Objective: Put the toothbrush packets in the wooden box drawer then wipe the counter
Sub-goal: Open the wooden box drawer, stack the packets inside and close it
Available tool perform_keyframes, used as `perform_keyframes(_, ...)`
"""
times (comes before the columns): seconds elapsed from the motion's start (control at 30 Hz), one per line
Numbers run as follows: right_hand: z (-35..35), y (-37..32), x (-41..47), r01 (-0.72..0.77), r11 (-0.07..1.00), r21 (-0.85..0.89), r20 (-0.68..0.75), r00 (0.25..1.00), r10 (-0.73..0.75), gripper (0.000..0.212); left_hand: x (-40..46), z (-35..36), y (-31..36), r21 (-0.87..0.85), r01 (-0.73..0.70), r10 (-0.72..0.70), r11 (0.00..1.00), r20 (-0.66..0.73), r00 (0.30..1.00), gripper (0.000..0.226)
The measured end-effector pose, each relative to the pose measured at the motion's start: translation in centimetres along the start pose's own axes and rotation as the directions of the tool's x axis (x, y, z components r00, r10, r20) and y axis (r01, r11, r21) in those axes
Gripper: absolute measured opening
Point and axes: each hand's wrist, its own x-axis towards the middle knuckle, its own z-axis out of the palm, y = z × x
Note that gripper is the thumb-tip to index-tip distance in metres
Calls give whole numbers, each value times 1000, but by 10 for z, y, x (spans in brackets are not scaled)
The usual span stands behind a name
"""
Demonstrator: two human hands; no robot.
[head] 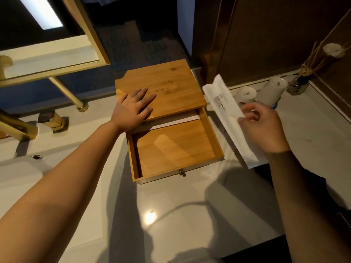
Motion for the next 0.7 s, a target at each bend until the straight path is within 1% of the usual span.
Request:
perform_keyframes(0.03, 10, -14, -1, 96, 994, -46, 100, 991, -91, 20, 0, 0, 0, -3, -1, 1, 1000, 3, 1000, 54)
perform_keyframes(0.1, 35, -35, 0, 289, 941, -178, 306, 925, -226, 22, -1, -1, 0, -8, 0, 1, 1000, 9, 1000, 54)
perform_keyframes(0.17, 63, -45, 2, 441, 841, -313, 476, 839, -263, 23, -1, -2, -1, -4, 0, 0, 1000, 10, 1000, 53)
perform_keyframes(0.2, 77, -47, 3, 486, 795, -363, 524, 812, -257, 23, -1, -2, -1, -4, -2, 2, 1000, 10, 1000, 53)
perform_keyframes(0.27, 102, -49, 5, 533, 733, -422, 560, 790, -252, 24, -1, -2, -1, -14, -6, 7, 1000, 12, 1000, 54)
perform_keyframes(0.37, 132, -45, 7, 575, 697, -429, 588, 763, -268, 26, -1, -1, -1, -3, -19, 18, 1000, -11, 1000, 53)
perform_keyframes(0.47, 149, -34, 9, 556, 707, -438, 565, 782, -264, 26, 0, 1, -4, 2, -21, 21, 1000, -23, 1000, 52)
perform_keyframes(0.5, 150, -30, 8, 567, 694, -444, 547, 785, -291, 27, 0, 2, -4, 2, -21, 21, 1000, -24, 999, 52)
perform_keyframes(0.57, 147, -23, 4, 617, 617, -489, 508, 776, -373, 32, 0, 2, -4, 0, -22, 22, 1000, -33, 999, 52)
perform_keyframes(0.6, 144, -22, 0, 633, 579, -514, 509, 769, -388, 34, 0, 2, -4, -5, -19, 19, 1000, -37, 999, 52)
perform_keyframes(0.63, 140, -21, -6, 641, 546, -539, 541, 760, -358, 37, 0, 2, -4, -12, -18, 17, 1000, -41, 999, 51)
perform_keyframes(0.7, 137, -19, -19, 658, 491, -571, 653, 726, -215, 46, 1, 2, -4, -23, -19, 18, 1000, -48, 999, 51)
